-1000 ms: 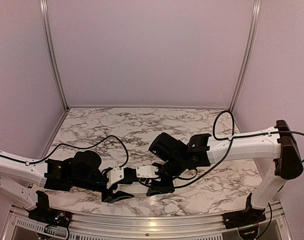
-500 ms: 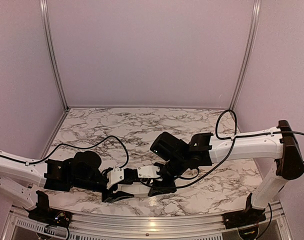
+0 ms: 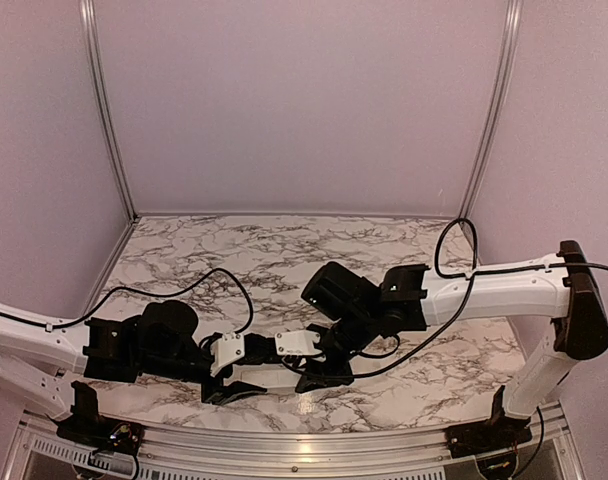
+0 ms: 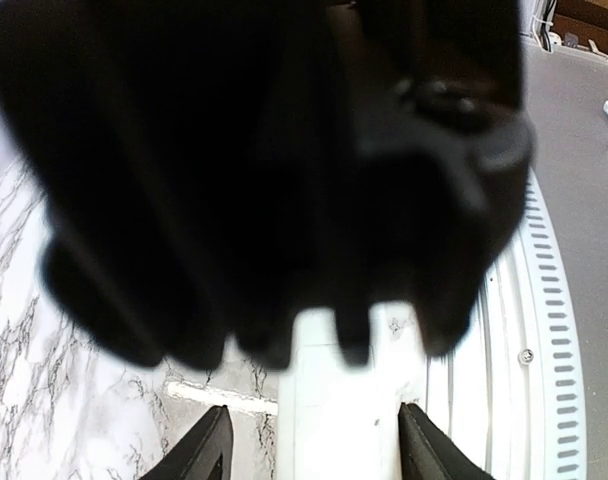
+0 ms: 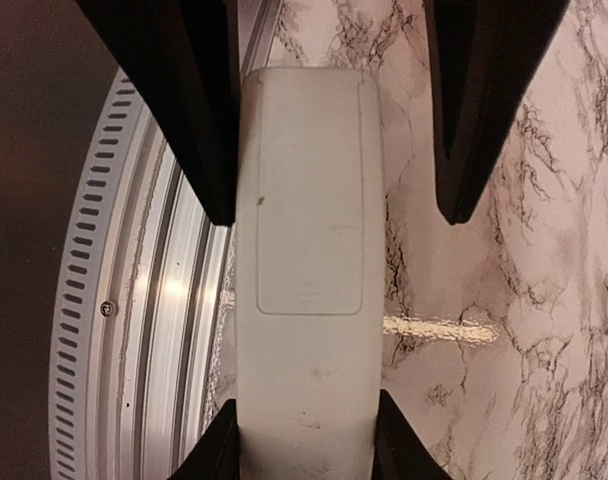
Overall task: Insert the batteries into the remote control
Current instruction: Pass from the right arm to the left, then pass from the left arm to the right
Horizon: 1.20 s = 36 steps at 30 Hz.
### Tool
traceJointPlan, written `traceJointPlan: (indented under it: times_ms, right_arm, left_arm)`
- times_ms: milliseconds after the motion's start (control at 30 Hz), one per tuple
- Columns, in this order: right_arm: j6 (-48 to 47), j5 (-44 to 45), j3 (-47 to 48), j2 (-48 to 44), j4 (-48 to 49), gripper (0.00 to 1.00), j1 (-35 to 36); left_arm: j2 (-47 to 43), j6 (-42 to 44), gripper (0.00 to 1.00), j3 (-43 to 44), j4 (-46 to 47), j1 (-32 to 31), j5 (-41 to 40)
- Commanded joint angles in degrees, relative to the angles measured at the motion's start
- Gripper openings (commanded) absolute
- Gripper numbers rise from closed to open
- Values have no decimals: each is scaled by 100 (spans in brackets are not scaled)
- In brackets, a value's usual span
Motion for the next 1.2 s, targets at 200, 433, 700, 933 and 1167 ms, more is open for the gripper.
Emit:
traceJointPlan:
  times_ms: [200, 433, 700, 933, 1167]
  right_arm:
    - [-89, -10, 90, -360, 180, 0, 81]
    - [-105, 25, 76, -382, 183, 0, 79]
    - [138, 383, 139, -491, 326, 35, 83]
    - [636, 867, -174, -1458, 1356, 77, -135]
    - [1204, 558, -975, -2724, 2958, 99, -639]
  left_arm:
    - [-178, 6, 56, -38, -148, -25, -43]
    - [-371, 26, 39, -35, -102, -33, 25]
    - [-683, -73, 23, -45, -2, -33, 77]
    - [-1197, -256, 21, -170, 319, 82, -103]
    - [-1730, -617, 21, -243, 911, 580, 296]
